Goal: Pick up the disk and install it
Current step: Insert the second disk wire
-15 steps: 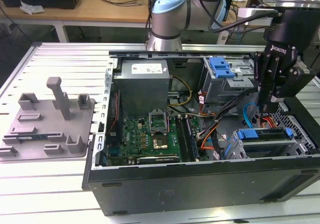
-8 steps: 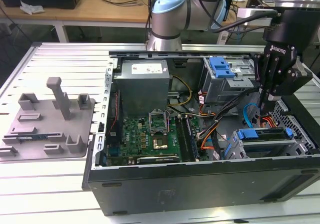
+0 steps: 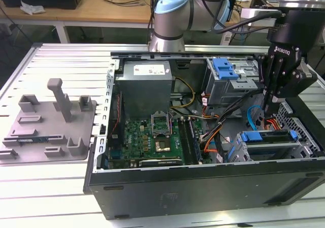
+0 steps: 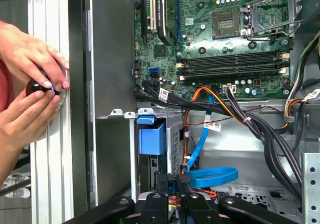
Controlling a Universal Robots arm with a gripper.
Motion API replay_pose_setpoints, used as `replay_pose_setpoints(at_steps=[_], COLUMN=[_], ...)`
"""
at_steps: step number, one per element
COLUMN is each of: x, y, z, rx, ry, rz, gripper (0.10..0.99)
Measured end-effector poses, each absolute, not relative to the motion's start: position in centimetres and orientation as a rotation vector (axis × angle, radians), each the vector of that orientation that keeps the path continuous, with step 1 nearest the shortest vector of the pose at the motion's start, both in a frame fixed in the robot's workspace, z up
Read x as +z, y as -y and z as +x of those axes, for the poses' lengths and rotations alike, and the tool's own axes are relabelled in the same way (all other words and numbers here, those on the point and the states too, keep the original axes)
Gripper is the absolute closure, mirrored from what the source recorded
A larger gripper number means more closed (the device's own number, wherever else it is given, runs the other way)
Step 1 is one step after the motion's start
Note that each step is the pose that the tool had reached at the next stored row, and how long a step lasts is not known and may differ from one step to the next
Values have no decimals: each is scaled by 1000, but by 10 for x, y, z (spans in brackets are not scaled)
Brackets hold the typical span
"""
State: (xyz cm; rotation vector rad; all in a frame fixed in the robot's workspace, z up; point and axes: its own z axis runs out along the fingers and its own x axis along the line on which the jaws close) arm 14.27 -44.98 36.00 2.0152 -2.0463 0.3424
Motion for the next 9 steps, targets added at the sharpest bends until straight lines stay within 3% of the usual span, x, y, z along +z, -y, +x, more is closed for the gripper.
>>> replay_pose_setpoints(at_steps=[9], x=[358], y=[450], z=[142], rx=[331], ry=[2054], rz=[2021], gripper=[925])
